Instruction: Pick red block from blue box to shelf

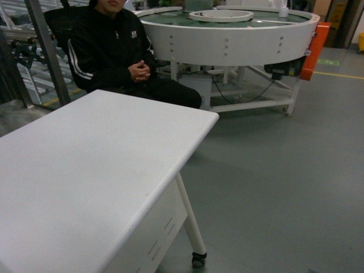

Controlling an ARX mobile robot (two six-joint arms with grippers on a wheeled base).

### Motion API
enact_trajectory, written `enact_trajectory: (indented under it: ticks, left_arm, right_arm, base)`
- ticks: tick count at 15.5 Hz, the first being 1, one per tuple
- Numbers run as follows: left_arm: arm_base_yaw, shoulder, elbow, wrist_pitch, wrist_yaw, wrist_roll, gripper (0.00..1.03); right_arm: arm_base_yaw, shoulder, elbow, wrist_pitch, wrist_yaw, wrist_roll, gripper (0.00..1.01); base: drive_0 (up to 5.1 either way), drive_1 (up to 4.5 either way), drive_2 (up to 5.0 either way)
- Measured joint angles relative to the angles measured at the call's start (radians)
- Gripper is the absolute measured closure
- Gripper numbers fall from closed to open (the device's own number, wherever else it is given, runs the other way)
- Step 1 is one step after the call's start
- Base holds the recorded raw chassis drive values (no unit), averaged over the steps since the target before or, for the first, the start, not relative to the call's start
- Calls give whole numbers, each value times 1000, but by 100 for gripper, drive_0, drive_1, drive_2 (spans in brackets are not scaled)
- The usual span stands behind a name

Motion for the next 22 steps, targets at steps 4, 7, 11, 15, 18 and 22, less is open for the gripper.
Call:
enact_trajectory:
  ticks: [4,7,11,15,18,22]
  left_arm:
    - [0,0,0,0,0,0,5]
    - [0,0,0,0,0,0,5]
    - [0,0,0,0,0,0,5]
    - [0,0,0,0,0,0,5]
    - [0,0,0,0,0,0,5]
    - [0,0,0,-2,0,0,5]
  right_arm:
    - [0,0,0,0,0,0,75]
    - [0,0,0,0,0,0,75]
    - [0,0,0,0,0,0,75]
    - [0,0,0,0,0,0,75]
    - [0,0,0,0,0,0,75]
    - [0,0,0,-2,0,0,75]
  base:
    - [-150,-150,-150]
    - [-150,-150,-150]
    - [-150,-150,-150]
    - [-150,-150,-150]
    - [-150,-150,-150]
    - [-150,-150,-150]
